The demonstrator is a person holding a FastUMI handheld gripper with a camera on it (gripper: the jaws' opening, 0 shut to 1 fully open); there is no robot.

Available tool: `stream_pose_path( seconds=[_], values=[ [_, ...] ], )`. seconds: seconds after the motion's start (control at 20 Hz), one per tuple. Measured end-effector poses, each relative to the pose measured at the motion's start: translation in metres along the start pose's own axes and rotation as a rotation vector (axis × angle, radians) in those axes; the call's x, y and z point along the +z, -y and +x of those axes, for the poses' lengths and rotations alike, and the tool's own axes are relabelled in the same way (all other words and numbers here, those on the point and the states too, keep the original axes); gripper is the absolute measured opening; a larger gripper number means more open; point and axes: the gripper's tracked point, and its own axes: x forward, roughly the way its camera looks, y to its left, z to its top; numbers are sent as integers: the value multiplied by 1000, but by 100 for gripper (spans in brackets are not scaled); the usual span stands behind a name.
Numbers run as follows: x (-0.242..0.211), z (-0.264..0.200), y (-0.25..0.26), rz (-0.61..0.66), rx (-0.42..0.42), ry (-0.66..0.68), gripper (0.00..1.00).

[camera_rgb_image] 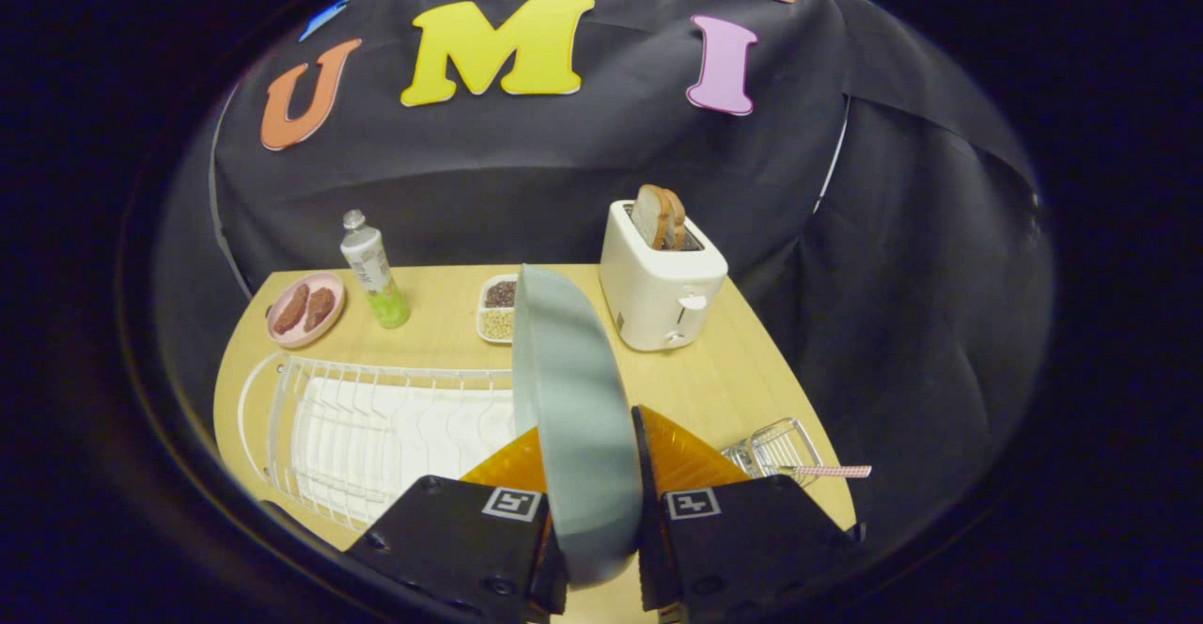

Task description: Take the plate from the dish rack, then take the spoon from the basket and place it into the plate.

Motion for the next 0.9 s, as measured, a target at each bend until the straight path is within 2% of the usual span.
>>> stream_pose_path(
  seconds=[0.1, 0.25, 0.4, 0.6, 0.8, 0.9],
  values=[
    [-24, -22, -3, 36, 96, -5, 34],
    [-66, -49, 4, 52, 173, 17, 34],
    [-126, -70, 4, 96, 269, -6, 34],
    [-199, -67, 11, 112, 331, -57, 34],
    [-246, -48, 11, 183, 364, -114, 34],
    [-261, -41, 2, 241, 418, -143, 34]
  ],
)
